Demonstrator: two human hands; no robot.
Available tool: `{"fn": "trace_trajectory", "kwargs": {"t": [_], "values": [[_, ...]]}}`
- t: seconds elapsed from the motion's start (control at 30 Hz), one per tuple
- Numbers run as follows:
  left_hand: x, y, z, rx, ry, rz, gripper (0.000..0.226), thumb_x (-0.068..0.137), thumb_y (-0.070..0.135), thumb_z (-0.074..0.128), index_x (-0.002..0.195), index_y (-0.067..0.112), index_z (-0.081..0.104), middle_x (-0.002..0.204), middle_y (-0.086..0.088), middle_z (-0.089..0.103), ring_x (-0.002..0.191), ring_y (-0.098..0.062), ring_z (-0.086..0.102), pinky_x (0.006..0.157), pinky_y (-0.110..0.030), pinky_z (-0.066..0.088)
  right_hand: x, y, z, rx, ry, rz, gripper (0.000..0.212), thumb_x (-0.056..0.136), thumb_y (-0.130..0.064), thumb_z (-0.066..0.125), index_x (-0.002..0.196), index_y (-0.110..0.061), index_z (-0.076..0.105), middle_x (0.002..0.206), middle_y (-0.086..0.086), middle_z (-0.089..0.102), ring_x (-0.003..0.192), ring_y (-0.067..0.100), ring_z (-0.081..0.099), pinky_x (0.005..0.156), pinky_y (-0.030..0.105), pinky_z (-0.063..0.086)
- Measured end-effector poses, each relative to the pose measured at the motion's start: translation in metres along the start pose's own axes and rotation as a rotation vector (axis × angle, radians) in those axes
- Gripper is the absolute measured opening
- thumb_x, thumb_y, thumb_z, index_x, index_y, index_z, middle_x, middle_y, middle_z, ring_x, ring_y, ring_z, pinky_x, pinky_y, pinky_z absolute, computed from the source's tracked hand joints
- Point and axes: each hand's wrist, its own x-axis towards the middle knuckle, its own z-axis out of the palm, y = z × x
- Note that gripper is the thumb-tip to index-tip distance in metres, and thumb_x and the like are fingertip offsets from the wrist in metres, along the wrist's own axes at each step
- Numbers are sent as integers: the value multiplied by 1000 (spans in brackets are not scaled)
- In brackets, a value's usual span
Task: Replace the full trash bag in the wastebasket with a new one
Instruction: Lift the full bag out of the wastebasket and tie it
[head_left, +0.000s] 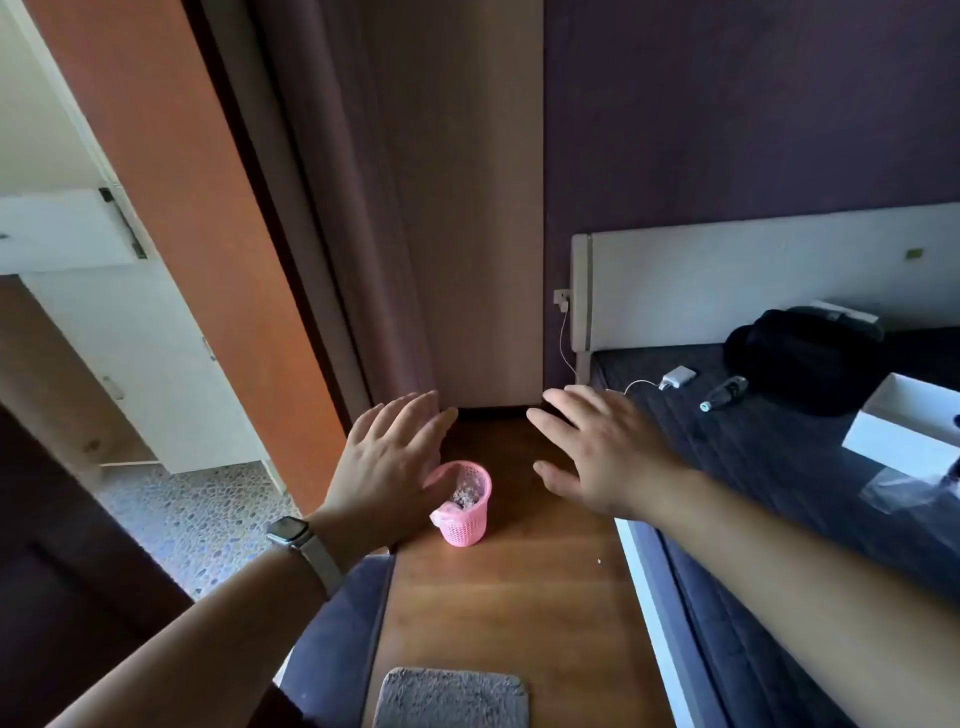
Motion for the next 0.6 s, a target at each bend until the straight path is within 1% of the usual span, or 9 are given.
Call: {"fn": "trace_trajectory", "kwargs": {"t": [0.07, 0.2, 0.3, 0.43, 0.6], "values": [[28, 18, 3, -20, 0, 2, 62, 87, 58, 40, 137, 24, 49, 146, -5, 48, 134, -29, 43, 109, -49, 33, 3, 30, 1, 2, -34, 12, 58, 82, -54, 43, 123, -17, 59, 126, 13, 59, 114, 33, 55, 87, 45, 49], [77, 49, 16, -6, 66, 4, 59, 86, 56, 45, 134, 22, 50, 143, -5, 50, 132, -28, 45, 107, -47, 34, 15, 90, 9, -21, 5, -12, 58, 82, -53, 44, 123, -16, 59, 127, 13, 59, 115, 34, 54, 90, 45, 47], [105, 63, 26, 10, 82, 4, 60, 86, 55, 44, 134, 21, 50, 142, -6, 50, 131, -29, 45, 108, -47, 33, 15, 125, 14, -14, 32, -27, 57, 83, -53, 45, 124, -15, 58, 127, 13, 58, 116, 34, 52, 93, 46, 44], [139, 70, 43, 0, 70, -26, 61, 86, 56, 42, 134, 21, 51, 143, -6, 50, 132, -30, 45, 107, -48, 33, 21, 165, 28, -3, 12, -19, 57, 85, -52, 45, 126, -15, 57, 128, 13, 57, 117, 34, 51, 97, 47, 42], [184, 69, 83, -33, 87, -22, 58, 85, 53, 50, 132, 19, 54, 139, -5, 53, 129, -28, 47, 106, -44, 34, 43, 201, 62, 34, -47, 15, 58, 85, -53, 42, 126, -15, 57, 128, 12, 56, 116, 35, 52, 95, 46, 43]]}}
